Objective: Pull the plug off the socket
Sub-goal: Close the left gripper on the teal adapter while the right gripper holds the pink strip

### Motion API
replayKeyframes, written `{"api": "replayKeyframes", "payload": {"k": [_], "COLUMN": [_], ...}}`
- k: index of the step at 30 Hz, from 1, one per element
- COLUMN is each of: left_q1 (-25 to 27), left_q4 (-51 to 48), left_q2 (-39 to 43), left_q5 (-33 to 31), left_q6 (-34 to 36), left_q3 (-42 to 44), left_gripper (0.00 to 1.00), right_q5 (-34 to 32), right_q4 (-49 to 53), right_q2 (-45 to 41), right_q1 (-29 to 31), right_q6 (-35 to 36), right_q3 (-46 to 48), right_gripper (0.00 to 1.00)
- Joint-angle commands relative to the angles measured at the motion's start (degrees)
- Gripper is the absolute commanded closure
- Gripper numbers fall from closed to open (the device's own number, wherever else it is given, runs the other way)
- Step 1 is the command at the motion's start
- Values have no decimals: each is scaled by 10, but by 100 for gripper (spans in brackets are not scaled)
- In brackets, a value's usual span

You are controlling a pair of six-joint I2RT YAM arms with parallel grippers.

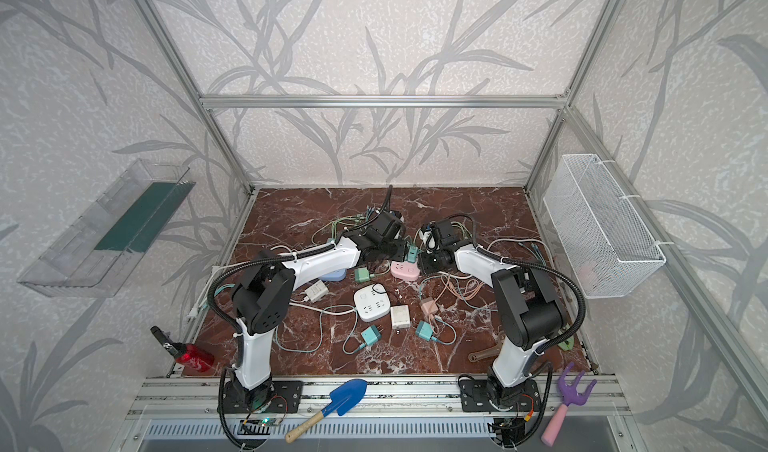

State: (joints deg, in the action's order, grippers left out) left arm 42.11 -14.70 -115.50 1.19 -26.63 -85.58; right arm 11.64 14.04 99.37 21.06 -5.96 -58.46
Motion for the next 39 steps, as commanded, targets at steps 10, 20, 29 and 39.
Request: {"api": "replayKeyframes", "payload": {"k": [10, 20, 29, 39], "left_q1": [-2, 3, 9, 16], "left_q4": [-4, -20, -16, -4], "left_q2": [-31, -40, -30, -14], "left_q5": [12, 7, 8, -7], "left_q6": [0, 2, -7, -27], "left_q3": [-11, -26, -29, -23], "left_gripper": [62, 65, 80, 85], "right_q5": [-7, -16, -3, -12], "right_q4": [15, 24, 33, 65], "right_q2": [5, 9, 26, 39], "right_q1": [3, 8, 13, 11], "right_q6": [7, 10, 15, 26], "right_q3": [-15, -18, -34, -56], "right_gripper": [53, 53, 50, 49]}}
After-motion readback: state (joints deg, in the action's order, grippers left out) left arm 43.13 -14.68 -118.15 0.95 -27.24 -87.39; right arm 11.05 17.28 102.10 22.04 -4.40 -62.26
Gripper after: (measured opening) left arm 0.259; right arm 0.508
